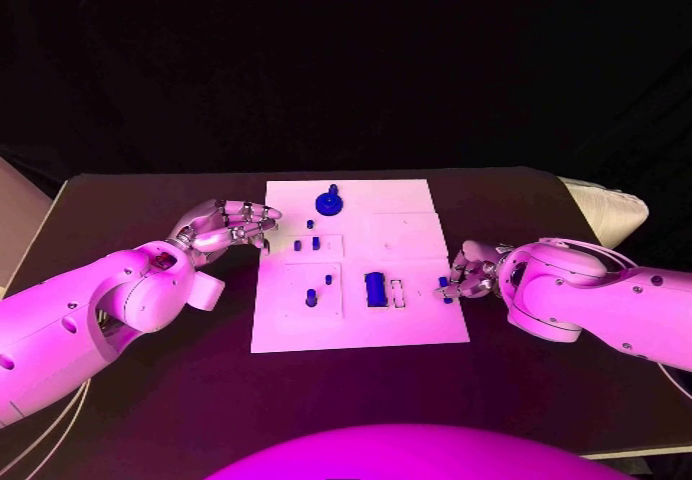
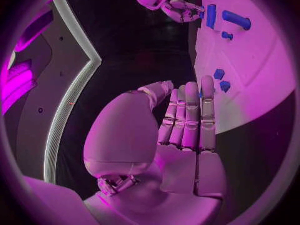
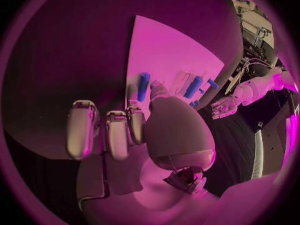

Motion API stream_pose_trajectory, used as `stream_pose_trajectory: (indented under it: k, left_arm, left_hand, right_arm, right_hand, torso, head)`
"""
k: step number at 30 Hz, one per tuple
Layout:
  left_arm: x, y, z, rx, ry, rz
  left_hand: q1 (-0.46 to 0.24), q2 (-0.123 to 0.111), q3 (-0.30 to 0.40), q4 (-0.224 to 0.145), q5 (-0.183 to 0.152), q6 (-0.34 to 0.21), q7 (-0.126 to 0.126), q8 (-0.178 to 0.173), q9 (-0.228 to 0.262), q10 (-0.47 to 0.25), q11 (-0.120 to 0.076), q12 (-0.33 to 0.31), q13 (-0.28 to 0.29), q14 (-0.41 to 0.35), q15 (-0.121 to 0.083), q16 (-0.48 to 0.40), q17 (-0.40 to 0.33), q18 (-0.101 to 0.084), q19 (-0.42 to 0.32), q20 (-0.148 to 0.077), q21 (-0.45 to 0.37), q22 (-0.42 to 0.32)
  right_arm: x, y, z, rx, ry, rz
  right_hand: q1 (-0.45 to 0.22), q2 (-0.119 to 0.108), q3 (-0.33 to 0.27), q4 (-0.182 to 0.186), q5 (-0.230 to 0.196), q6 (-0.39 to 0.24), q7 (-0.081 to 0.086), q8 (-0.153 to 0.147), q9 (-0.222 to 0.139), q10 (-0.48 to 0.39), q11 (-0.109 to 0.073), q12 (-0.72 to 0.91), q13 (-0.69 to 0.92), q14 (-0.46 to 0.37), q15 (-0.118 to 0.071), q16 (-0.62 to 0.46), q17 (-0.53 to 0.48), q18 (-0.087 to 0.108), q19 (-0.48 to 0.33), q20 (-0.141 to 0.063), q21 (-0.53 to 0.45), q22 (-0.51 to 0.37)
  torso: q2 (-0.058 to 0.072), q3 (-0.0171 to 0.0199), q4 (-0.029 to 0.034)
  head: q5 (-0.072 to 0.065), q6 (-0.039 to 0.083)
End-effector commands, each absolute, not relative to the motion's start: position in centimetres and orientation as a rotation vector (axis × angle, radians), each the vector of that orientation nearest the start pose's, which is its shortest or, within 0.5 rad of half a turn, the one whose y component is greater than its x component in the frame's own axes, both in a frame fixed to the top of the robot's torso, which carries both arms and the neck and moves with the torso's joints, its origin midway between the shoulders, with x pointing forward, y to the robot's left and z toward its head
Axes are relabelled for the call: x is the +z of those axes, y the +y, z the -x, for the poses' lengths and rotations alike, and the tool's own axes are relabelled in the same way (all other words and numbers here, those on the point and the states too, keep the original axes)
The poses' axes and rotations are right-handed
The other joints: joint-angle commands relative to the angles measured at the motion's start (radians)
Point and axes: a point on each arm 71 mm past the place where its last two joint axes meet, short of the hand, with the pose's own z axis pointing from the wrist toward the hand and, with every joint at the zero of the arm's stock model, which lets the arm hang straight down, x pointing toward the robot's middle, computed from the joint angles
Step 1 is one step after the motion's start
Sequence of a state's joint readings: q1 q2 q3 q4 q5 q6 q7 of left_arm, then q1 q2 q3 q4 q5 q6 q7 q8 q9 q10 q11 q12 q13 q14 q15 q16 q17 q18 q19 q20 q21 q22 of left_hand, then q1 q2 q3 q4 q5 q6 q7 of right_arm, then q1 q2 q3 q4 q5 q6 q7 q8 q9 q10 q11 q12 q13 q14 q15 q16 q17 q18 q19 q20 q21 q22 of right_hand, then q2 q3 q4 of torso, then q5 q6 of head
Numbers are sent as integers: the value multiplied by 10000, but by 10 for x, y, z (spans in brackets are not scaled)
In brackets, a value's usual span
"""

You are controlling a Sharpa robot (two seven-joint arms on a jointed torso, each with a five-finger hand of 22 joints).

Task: Assemble the parts on the task board

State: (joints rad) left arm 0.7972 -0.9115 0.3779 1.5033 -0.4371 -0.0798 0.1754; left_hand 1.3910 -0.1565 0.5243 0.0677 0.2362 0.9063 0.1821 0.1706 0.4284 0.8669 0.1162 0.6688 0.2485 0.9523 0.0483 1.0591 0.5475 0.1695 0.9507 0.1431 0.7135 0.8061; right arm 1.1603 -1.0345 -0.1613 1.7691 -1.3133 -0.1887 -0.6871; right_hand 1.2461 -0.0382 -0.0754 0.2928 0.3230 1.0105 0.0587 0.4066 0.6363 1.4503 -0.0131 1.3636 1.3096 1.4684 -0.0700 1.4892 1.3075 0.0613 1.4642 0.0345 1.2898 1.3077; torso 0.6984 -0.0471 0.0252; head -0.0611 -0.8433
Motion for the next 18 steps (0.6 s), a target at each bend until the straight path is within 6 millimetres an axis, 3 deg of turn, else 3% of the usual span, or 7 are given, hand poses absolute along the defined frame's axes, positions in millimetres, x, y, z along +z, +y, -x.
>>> stream_pose_trajectory:
  k: [1,5,7,9,14,16,18]
  left_arm:
    - [-229,250,-464,-14923,16510,9752]
    - [-229,251,-463,-14922,16520,9753]
    - [-229,251,-463,-14911,16521,9757]
    - [-229,251,-463,-14888,16511,9764]
    - [-228,252,-463,-14845,16501,9751]
    - [-228,253,-463,-14828,16496,9749]
    - [-228,253,-463,-14826,16497,9745]
  left_hand:
    - [39,11,-5,38,34,-37,27,-57,-8,-24,22,-5,-8,25,35,-61,10,142,58,16,-34,-8]
    - [42,14,-4,39,35,-36,27,-57,-9,-24,22,-5,-9,25,35,-61,10,142,60,15,-36,-9]
    - [44,17,-2,39,36,-36,27,-57,-9,-24,21,-4,-10,26,35,-61,11,142,62,15,-37,-9]
    - [44,17,-2,39,36,-36,27,-57,-9,-24,21,-4,-10,26,35,-61,11,142,62,15,-37,-9]
    - [59,34,9,38,40,-41,28,-60,-12,-22,20,-1,-11,27,33,-62,11,142,68,13,-39,-11]
    - [59,34,9,38,40,-41,28,-60,-12,-22,20,-1,-11,27,33,-62,11,142,68,13,-39,-11]
    - [59,34,9,38,40,-41,28,-60,-12,-22,20,-1,-11,27,33,-62,11,142,68,13,-39,-11]
  right_arm:
    - [-251,-252,-408,1488,21404,-2074]
    - [-254,-249,-408,1521,21413,-2064]
    - [-256,-249,-408,1499,21421,-2052]
    - [-257,-248,-409,1472,21436,-2038]
    - [-260,-248,-409,1401,21505,-1999]
    - [-261,-248,-409,1368,21535,-1969]
    - [-262,-247,-409,1348,21542,-1953]
  right_hand:
    - [-60,-36,-78,-5,-58,43,15,-29,-21,26,3,-31,1029,746,-72,66,1279,-182,745,-46,25,2048]
    - [716,-8,187,-99,0,-25,-39,-65,-20,2,-53,-69,1020,742,-126,64,1279,-177,739,-98,-7,2047]
    - [1548,33,788,-68,-777,-82,-38,-160,-72,-38,-59,-128,1000,737,-142,56,1274,-175,733,-131,-41,2043]
    - [2124,-39,1331,-150,-956,-110,-39,-248,-131,-72,-65,-174,984,736,-147,55,1279,-174,731,-142,-51,2042]
    - [2712,-605,2485,-152,-556,-61,35,-416,-259,-126,-4,-244,969,735,-99,54,1292,-173,724,-114,-80,2039]
    - [2745,-964,3257,-153,-357,16,74,-452,-286,-130,7,-257,976,736,-63,57,1308,-179,726,-88,-55,2045]
    - [2769,-1165,3816,-268,-235,73,79,-432,-263,-133,32,-266,981,738,-69,61,1321,-180,728,-89,-35,2050]
  torso:
    - [7,-8,-3]
    - [1,-13,7]
    - [2,-13,8]
    - [-3,-17,8]
    - [-10,-26,13]
    - [-6,-20,7]
    - [-9,-19,6]
  head:
    - [-2,-19]
    - [6,-44]
    - [9,-44]
    - [8,-46]
    - [-14,-70]
    - [8,-60]
    - [2,-63]
